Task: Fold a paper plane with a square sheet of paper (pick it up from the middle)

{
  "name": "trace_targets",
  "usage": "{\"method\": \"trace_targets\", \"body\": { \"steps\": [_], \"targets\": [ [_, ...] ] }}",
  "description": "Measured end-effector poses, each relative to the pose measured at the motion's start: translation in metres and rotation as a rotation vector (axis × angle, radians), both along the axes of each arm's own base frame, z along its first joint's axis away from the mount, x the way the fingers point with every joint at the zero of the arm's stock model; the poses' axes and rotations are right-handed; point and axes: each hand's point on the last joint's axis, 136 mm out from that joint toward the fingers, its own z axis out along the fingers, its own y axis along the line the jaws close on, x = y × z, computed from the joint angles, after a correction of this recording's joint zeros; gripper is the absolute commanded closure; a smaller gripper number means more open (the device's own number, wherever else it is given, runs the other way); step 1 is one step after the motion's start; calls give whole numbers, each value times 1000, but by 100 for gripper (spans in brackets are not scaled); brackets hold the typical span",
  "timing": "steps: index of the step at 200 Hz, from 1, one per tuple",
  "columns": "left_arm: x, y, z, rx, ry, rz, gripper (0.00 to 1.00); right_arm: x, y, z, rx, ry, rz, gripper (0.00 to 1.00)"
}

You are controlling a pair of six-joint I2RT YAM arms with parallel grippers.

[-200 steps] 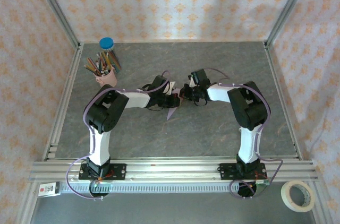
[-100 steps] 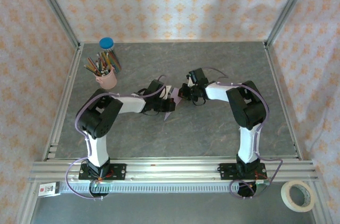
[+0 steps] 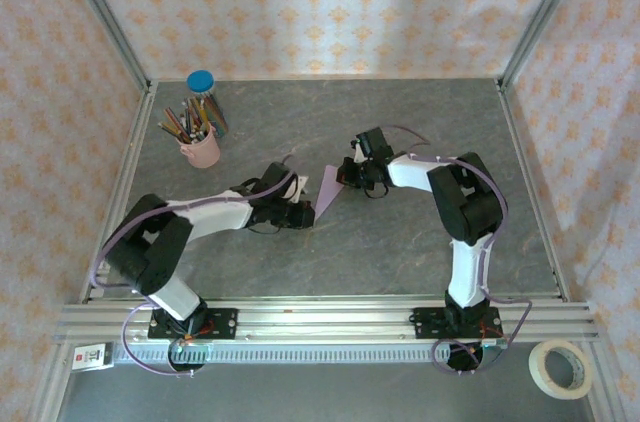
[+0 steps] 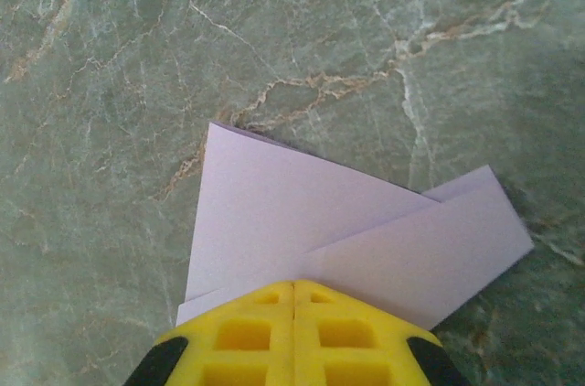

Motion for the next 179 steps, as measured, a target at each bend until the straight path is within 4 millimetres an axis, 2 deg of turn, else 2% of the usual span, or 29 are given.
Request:
{"method": "trace_targets", "body": {
  "steps": [10, 20, 34, 46, 71, 100, 133, 158, 179],
  "targets": [
    [7, 4, 15, -12, -45, 22, 68, -1, 0, 6, 2, -3, 1, 88],
    [14, 9, 28, -26, -76, 61, 60, -2, 0, 15, 7, -16, 5, 78],
    [26, 22, 45, -40, -124, 126, 41, -3, 2, 31, 17, -37, 3, 69],
    [36, 34, 56, -42, -159, 183, 30, -3, 4, 47, 18, -65, -7, 62],
    [50, 56, 74, -8, -248, 265, 14, -4, 10, 74, -9, -106, -59, 45],
    [58, 68, 83, 31, -315, 320, 4, -8, 16, 84, -110, -119, -145, 31],
    [56, 79, 70, 63, -325, 357, 1, -15, 31, 85, -215, -111, -240, 19],
    [53, 90, 55, 89, -305, 394, 1, -21, 43, 68, -302, -89, -299, 11],
    [49, 101, 46, 112, -306, 435, 1, -27, 42, 48, -376, -61, -327, 9]
  ]
}}
